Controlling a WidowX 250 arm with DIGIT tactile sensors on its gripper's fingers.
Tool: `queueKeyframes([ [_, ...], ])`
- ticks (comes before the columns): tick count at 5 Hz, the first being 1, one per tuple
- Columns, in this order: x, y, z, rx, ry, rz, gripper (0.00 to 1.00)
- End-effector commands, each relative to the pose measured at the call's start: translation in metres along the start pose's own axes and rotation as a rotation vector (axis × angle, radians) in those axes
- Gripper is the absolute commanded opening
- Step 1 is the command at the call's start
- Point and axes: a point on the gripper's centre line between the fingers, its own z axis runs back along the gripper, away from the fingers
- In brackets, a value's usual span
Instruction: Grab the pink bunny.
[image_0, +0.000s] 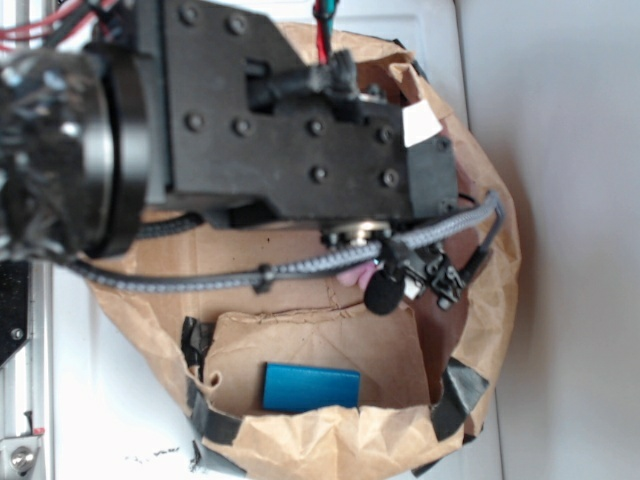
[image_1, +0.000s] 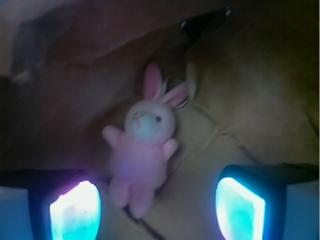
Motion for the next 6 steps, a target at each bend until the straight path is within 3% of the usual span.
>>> queueKeyframes([
  [1, 0.006, -0.012, 0.010, -0.043, -0.036, 0.001, 1.00],
  [3, 0.012, -0.004, -0.021, -0.045, -0.088, 0.002, 1.00],
  [5, -0.001, 0.002, -0.032, -0.054, -0.042, -0.013, 1.00],
  [6, -0.070, 0.008, -0.018, -0.080, -0.003, -0.040, 1.00],
])
